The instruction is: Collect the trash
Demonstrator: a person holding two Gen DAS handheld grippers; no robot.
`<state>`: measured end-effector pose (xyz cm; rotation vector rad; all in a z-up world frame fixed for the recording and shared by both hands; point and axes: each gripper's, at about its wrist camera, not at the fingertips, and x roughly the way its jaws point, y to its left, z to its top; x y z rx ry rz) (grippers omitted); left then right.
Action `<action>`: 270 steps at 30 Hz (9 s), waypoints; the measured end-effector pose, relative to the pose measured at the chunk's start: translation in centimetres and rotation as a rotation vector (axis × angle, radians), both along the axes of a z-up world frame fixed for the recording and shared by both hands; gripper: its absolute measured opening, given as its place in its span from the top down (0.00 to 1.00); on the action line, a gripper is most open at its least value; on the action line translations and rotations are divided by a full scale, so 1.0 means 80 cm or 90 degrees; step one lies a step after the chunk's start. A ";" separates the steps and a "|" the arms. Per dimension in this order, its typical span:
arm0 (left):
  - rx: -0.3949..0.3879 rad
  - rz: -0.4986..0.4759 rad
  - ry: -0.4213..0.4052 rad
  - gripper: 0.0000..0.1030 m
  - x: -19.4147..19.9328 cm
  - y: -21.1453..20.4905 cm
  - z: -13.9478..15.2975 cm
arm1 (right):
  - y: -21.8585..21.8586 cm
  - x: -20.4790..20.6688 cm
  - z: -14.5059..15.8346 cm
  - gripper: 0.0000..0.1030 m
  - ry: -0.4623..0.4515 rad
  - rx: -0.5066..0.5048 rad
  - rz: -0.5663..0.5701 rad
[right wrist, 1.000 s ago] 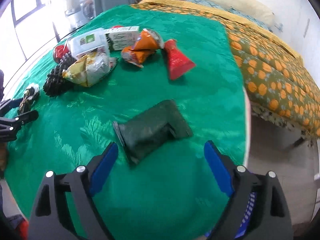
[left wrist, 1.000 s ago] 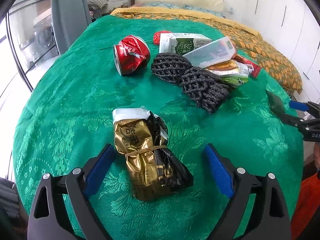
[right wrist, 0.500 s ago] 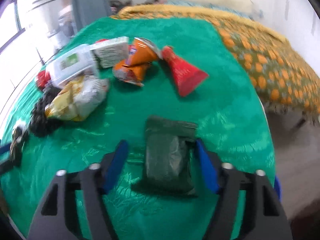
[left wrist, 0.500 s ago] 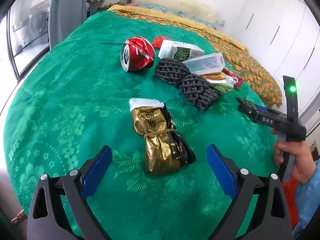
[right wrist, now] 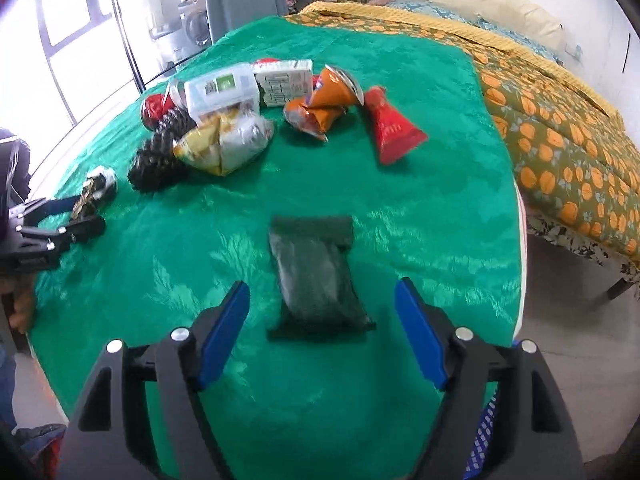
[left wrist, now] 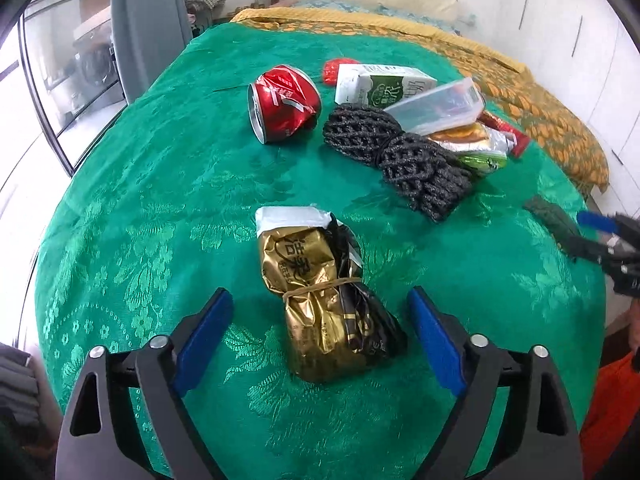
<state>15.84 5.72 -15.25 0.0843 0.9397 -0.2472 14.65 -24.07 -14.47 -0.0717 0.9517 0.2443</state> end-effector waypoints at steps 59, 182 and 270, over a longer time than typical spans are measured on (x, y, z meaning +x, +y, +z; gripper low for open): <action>-0.126 -0.371 0.057 0.20 -0.115 -0.551 -0.043 | -0.435 -0.156 -0.071 0.34 -0.017 0.184 -0.450; 0.003 -0.010 -0.026 0.19 0.001 -0.024 -0.005 | -0.035 -0.005 0.028 0.69 -0.012 0.081 -0.054; -0.084 -0.376 0.095 0.17 -0.077 -0.591 -0.082 | -0.444 -0.144 -0.074 0.43 0.009 0.233 -0.462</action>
